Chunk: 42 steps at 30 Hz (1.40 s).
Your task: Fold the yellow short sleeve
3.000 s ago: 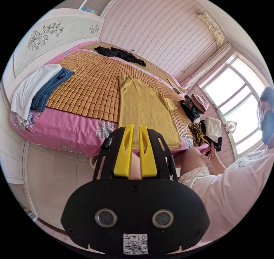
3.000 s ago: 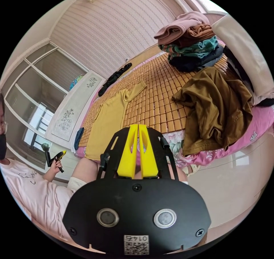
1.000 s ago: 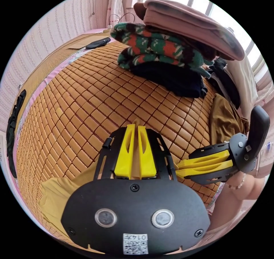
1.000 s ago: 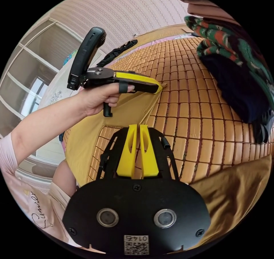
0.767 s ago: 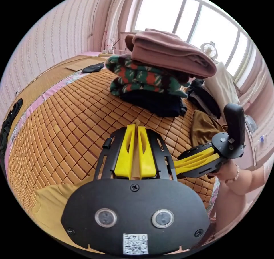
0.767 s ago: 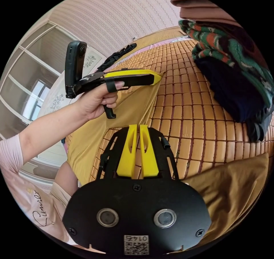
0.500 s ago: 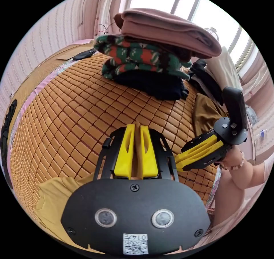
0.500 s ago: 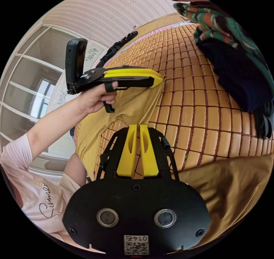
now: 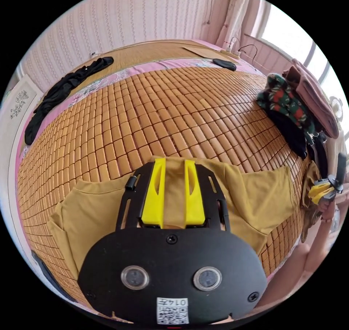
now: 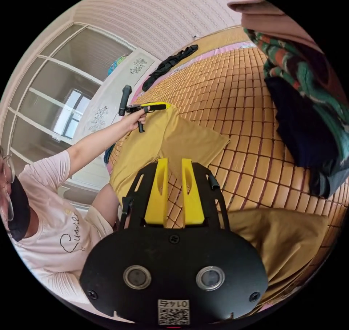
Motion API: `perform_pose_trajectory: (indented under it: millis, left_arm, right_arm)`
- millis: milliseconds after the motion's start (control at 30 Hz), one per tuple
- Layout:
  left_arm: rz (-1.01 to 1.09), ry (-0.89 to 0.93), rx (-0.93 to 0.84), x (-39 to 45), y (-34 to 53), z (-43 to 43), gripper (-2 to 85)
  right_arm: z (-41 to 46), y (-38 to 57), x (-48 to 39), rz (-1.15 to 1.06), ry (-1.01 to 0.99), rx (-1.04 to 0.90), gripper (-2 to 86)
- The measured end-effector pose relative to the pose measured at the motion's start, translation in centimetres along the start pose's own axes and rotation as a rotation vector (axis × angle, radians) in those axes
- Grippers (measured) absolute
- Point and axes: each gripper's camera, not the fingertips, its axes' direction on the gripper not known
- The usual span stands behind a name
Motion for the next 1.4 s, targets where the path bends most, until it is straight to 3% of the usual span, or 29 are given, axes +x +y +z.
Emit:
perform_pose_trajectory:
  millis: [167,367,500,667,933,1167,1333,1400]
  left_arm:
    - [0.031,-0.013,0.113,0.4,0.3,-1.2,6.1]
    - [0.025,0.085,0.095,-1.8,-2.4,-3.2,2.0]
    - [0.018,0.139,0.107,-2.9,-3.8,-5.0,1.8]
    - [-0.032,0.082,0.144,-2.7,-5.9,-7.9,2.3]
    - [-0.091,0.02,0.148,-2.0,-10.6,-11.5,4.2]
    - [-0.099,0.062,0.256,-3.5,-10.1,-23.5,4.8]
    - [-0.036,0.101,0.293,-6.2,-3.8,-35.1,4.9]
    - [-0.021,-0.033,0.258,-8.5,1.2,-40.6,5.0]
  right_arm:
    - [2.3,-1.6,2.4,0.114,0.396,0.184,9.2]
    - [7.6,-3.1,5.9,0.046,0.336,0.082,0.6]
    - [9.0,-3.1,7.3,0.035,0.233,0.091,0.1]
    - [9.8,-4.4,10.0,0.069,0.344,0.127,0.0]
    - [15.9,-9.4,14.8,0.066,0.429,0.027,0.2]
    - [15.7,-4.8,15.7,0.137,0.589,0.012,4.0]
    - [17.3,3.4,12.6,0.06,0.344,0.044,5.7]
    - [19.9,6.6,10.8,0.023,0.344,-0.011,5.7]
